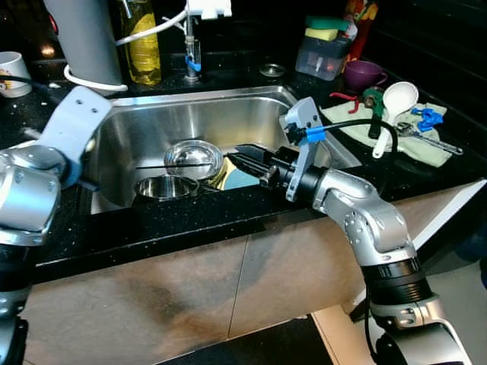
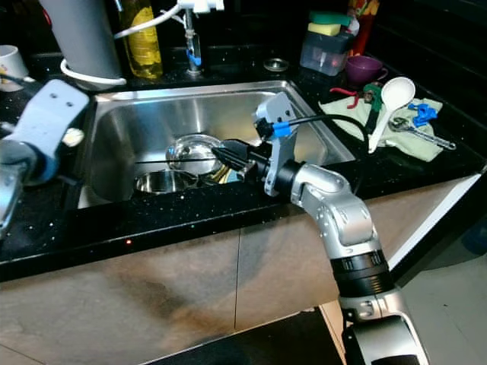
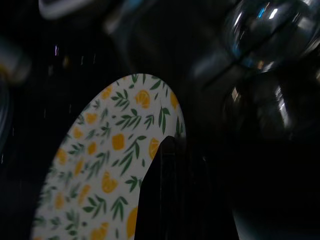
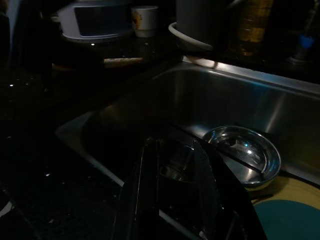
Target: Kitchen organization
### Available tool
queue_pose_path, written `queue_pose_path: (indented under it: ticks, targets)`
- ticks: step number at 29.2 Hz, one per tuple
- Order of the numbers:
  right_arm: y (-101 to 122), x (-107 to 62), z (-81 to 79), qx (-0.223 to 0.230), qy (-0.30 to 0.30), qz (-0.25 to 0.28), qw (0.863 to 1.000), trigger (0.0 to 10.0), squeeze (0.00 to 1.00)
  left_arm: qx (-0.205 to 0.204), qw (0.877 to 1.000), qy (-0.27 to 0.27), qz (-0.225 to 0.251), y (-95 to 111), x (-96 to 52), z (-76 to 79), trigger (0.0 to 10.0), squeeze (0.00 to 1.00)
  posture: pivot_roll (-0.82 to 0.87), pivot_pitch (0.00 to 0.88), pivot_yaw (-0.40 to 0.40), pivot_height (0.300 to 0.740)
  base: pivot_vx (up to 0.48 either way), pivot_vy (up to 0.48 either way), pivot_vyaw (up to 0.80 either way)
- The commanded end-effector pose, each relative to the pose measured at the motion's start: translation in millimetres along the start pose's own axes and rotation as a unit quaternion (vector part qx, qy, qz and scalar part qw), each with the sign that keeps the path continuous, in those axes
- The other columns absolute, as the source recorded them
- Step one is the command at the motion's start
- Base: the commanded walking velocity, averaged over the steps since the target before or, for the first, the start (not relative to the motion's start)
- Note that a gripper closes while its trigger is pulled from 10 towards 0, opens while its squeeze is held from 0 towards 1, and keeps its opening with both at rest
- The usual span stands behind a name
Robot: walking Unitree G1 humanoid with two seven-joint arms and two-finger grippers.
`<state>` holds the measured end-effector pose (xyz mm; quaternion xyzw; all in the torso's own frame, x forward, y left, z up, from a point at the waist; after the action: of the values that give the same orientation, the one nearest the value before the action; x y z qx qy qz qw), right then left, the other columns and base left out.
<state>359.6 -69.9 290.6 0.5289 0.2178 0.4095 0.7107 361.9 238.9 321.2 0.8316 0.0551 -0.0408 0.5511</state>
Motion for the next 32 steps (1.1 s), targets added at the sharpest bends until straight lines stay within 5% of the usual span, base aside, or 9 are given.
queue_pose_path:
  ticks: [1, 5, 8, 17, 25, 32]
  targets:
    - [0.5, -3.1, 2.9, 0.001, -0.008, 0.005, 1.000, 10.0, 0.00, 0.004, 0.999, -0.009, 0.048, 15.6, -0.2, 2.9, 0.0, 0.00, 0.02, 0.176, -0.046, 0.740, 0.000, 0.000, 0.00]
    - [0.8, -3.0, 3.6, 0.001, -0.011, 0.006, 1.000, 10.0, 0.00, 0.018, 0.991, -0.050, 0.119, 36.8, -1.5, 19.8, 0.0, 0.00, 0.02, 0.176, -0.046, 0.740, 0.000, 0.000, 0.00]
    - [1.6, -2.3, 5.8, 0.002, -0.018, 0.008, 1.000, 10.0, 0.00, 0.047, 0.976, -0.161, 0.142, 35.1, 5.8, 68.0, 0.0, 0.00, 0.02, 0.182, -0.050, 0.740, 0.000, 0.000, 0.00]
    - [5.4, -1.2, 7.9, 0.003, -0.024, 0.014, 1.000, 10.0, 0.00, 0.084, 0.959, -0.165, 0.216, 55.1, 35.6, 88.0, 0.0, 0.00, 0.02, 0.194, -0.044, 0.740, 0.000, 0.000, 0.00]
    - [8.4, -0.4, 5.9, 0.005, -0.026, 0.020, 0.999, 10.0, 0.00, 0.176, 0.946, -0.195, 0.188, 30.3, 61.6, 115.1, 0.0, 0.00, 0.00, 0.209, -0.020, 0.740, 0.000, 0.000, 0.00]
    - [7.7, -4.4, 5.3, 0.005, -0.027, 0.017, 0.999, 10.0, 0.00, 0.201, 0.939, -0.248, 0.131, -1.0, 73.0, 132.0, 0.0, 0.00, 0.00, 0.214, -0.011, 0.740, 0.000, 0.000, 0.00]
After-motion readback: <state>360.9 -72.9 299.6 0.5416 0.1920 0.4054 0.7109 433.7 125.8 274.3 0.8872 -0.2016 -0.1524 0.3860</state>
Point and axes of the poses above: a point about 5 cm out from each wrist's last joint towards the gripper, its own x axis pointing out of the wrist towards the gripper, its own y axis along the axis of the wrist's last joint, z = x × y, the point moved 3 cm from there along x, pointing out of the wrist towards the gripper, and after that the axes turned 12 degrees about -x, right-handed, at the moved point
